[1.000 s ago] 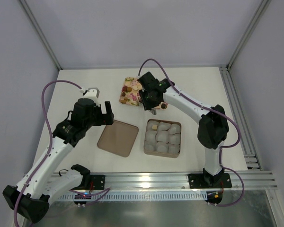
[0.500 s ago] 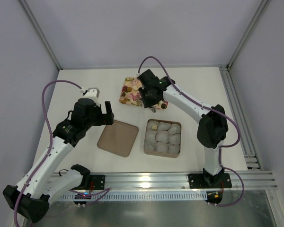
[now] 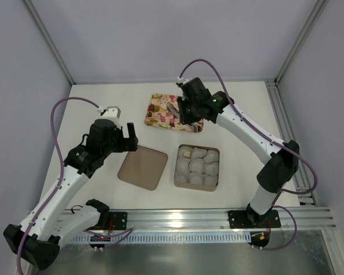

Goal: Pack the chocolate

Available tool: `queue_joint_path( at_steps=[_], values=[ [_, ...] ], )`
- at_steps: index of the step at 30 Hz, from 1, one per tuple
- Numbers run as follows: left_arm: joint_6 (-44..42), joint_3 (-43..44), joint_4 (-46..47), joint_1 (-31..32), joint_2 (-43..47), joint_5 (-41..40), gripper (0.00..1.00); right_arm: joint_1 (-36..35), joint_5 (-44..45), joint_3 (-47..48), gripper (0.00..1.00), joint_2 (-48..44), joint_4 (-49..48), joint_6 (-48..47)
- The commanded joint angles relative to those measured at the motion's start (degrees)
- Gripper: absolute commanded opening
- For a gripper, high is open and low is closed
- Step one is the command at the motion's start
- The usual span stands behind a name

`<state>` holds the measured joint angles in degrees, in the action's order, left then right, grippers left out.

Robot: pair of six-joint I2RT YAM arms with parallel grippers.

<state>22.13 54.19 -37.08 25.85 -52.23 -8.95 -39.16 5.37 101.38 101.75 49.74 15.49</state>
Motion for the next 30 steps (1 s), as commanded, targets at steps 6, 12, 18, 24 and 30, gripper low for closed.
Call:
queue_joint_path(
  at_steps=[6, 12, 18, 24, 30],
  values=[
    [0.19, 1.97, 0.69, -0.18, 0.46, 0.07, 1.0, 0.13, -0.89, -16.55, 0.24, -20.79, -1.92, 2.97],
    [0.19, 1.97, 0.78, -0.18, 0.55, 0.78, 1.0, 0.22, -2.02, -29.12, 0.24, -35.55, 1.59, 6.3],
    [0.54, 1.97, 0.78, -0.09, 0.46, 1.3, 1.0, 0.22, -3.87, -38.44, 0.24, -44.44, 4.23, 8.59],
    [0.55, 1.97, 0.78, -0.09, 0.2, 1.57, 1.0, 0.22, -4.58, -43.99, 0.25, -46.03, 2.39, 9.56],
    [0.55, 1.88, 0.87, -0.18, 0.02, 1.3, 1.0, 0.22, -3.7, -45.57, 0.25, -44.98, 1.42, 9.39]
  ],
)
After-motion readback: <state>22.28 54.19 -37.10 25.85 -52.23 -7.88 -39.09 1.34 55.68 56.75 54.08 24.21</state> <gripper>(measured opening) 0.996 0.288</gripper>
